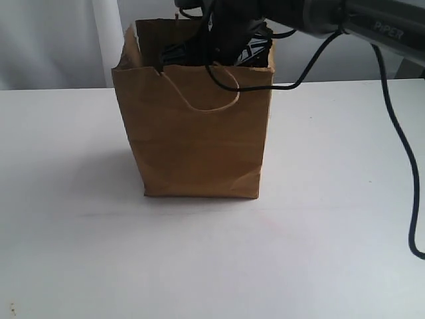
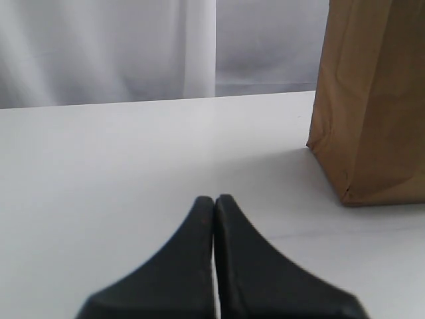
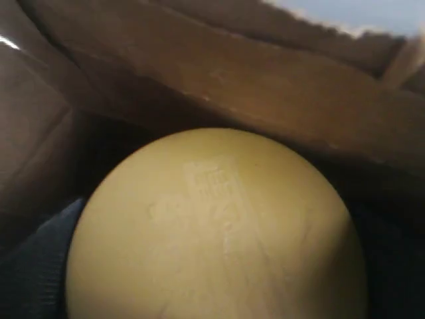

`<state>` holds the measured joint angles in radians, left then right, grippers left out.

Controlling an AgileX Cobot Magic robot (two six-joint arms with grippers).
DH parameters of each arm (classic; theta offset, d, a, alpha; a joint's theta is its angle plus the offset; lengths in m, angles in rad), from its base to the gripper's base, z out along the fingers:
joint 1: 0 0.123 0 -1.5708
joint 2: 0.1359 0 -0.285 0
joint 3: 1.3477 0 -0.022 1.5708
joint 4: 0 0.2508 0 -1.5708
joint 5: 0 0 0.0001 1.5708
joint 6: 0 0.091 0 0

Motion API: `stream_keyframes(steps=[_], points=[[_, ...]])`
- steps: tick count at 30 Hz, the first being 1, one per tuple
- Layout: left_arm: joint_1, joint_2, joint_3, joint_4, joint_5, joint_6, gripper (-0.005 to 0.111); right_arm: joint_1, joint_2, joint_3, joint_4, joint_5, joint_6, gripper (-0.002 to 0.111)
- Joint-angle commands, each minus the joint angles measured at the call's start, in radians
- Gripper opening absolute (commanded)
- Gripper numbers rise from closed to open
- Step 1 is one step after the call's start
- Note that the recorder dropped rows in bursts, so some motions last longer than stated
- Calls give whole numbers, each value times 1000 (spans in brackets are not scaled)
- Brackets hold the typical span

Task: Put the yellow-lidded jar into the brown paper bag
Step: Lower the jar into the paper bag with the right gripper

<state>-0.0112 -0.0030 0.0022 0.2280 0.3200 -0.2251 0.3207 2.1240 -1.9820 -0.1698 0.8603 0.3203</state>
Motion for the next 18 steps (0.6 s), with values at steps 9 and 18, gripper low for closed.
stream_keyframes(steps=[9, 18], points=[[-5, 3, -2, -4, -9, -4, 1, 6, 25, -10, -3, 60, 2, 0], [-5, 3, -2, -4, -9, -4, 1, 6, 67, -10, 5, 94, -5, 0]])
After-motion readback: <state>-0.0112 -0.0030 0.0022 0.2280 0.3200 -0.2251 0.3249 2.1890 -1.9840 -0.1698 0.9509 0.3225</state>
